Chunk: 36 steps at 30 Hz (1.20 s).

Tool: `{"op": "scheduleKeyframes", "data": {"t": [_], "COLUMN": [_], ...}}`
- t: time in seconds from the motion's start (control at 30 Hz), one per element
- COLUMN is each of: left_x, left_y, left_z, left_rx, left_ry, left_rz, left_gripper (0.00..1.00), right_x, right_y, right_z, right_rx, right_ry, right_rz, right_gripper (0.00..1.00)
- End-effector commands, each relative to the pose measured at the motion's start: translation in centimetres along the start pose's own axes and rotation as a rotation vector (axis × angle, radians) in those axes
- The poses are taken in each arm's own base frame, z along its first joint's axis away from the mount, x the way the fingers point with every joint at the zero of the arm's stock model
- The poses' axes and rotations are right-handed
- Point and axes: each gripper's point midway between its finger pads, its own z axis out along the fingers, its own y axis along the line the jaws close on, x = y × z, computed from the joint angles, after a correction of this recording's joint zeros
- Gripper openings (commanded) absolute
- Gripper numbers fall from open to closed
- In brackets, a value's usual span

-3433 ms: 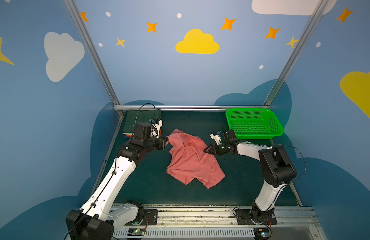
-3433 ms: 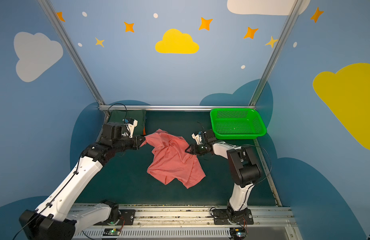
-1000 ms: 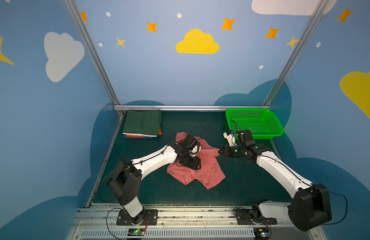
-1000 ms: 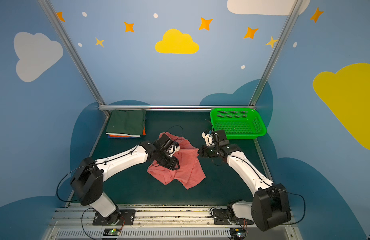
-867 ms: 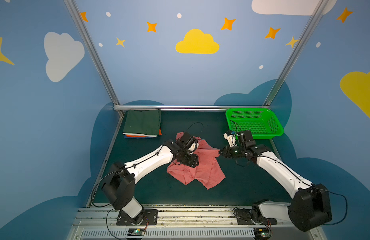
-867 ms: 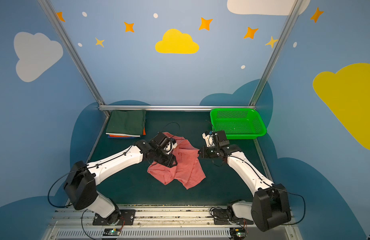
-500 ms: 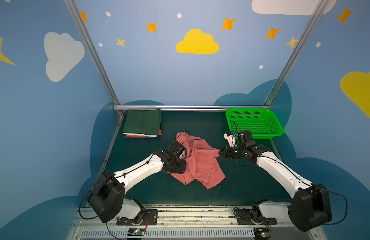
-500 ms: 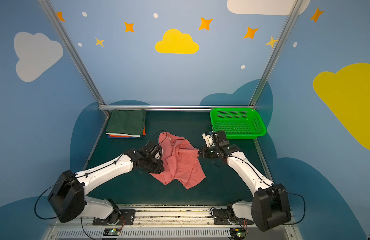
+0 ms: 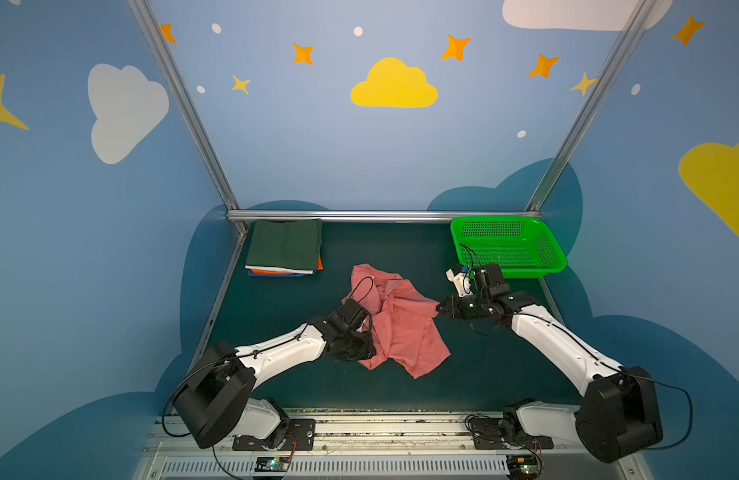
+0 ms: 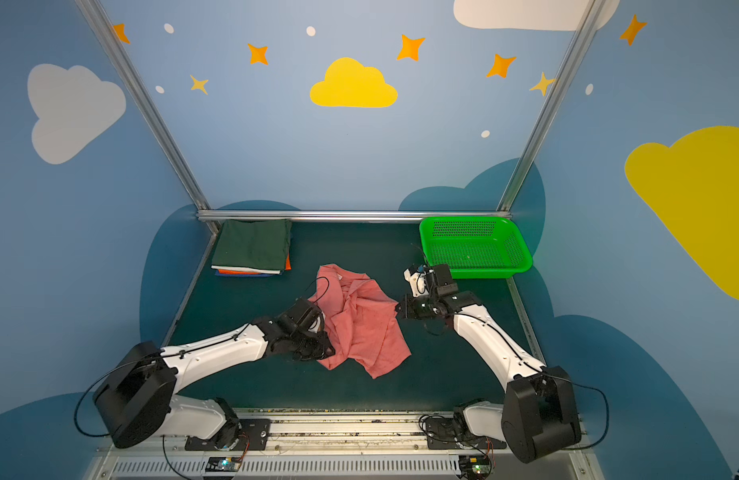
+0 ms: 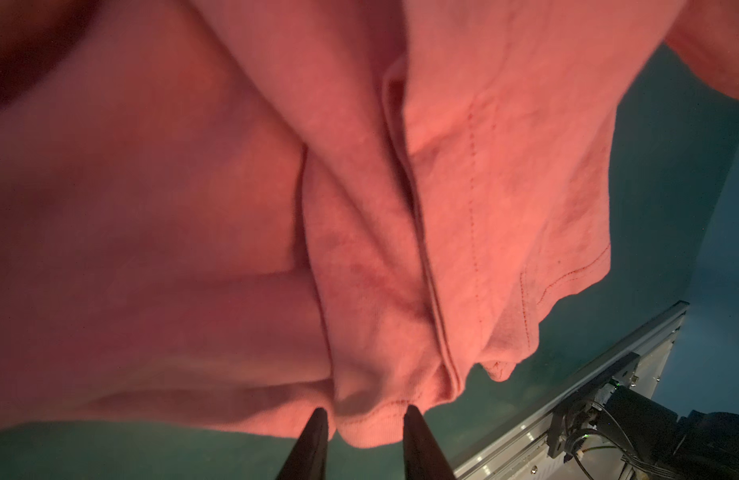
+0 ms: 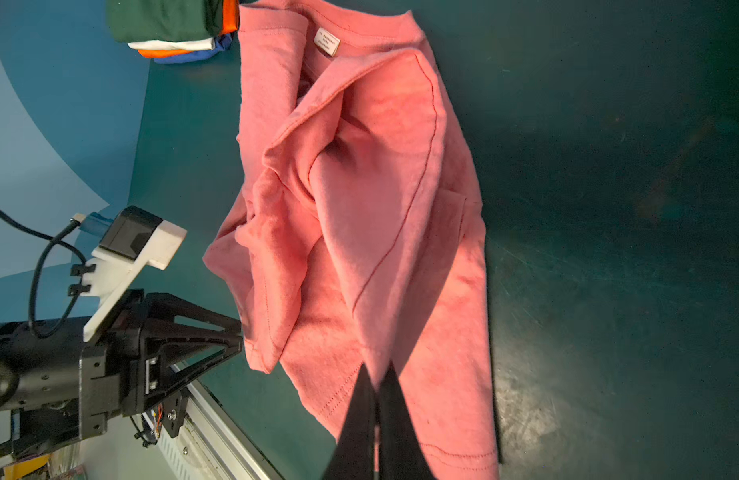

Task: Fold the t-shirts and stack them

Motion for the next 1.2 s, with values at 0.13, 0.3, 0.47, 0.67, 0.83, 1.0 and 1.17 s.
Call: {"op": "scheduleKeyframes", "data": {"t": [0.13, 0.3, 0.47, 0.67, 0.83, 1.0, 1.17], "left_x": [0.9, 1.0, 1.2, 1.0, 0.6, 0.1, -0.2], "left_y": [0.8, 0.7, 0.8, 0.5, 0.2, 0.2, 0.0], "left_z": [1.1, 1.3, 2.0, 2.0, 0.9, 0.2, 0.3], "left_rx": [-0.011, 0.001, 0.008, 0.011, -0.004, -0.011, -0.011], "left_ry": [0.022, 0.012, 0.026, 0.022, 0.006, -0.032, -0.041], "left_rz": [-0.052, -0.052, -0.063, -0.062, -0.043, -0.04, -0.039], "left_gripper": [0.31, 0.43, 0.36, 0.21, 0.21, 0.13, 0.08], "right_x": [0.0, 0.4, 0.5, 0.4, 0.3, 0.5, 0.8], "right_y": [0.1, 0.1, 0.1, 0.2, 0.3, 0.2, 0.2], "right_z": [-0.2, -0.2, -0.4, -0.6, -0.6, -0.5, -0.4], "right_rx": [-0.012, -0.016, -0.014, -0.013, -0.019, -0.02, -0.021], "right_ry": [-0.014, -0.01, -0.014, -0.019, -0.021, -0.019, -0.015], "right_rz": [0.003, 0.01, 0.009, 0.009, 0.008, 0.013, 0.019], "right_gripper": [0.0, 0.0, 0.0, 0.0, 0.0, 0.0, 0.0]}}
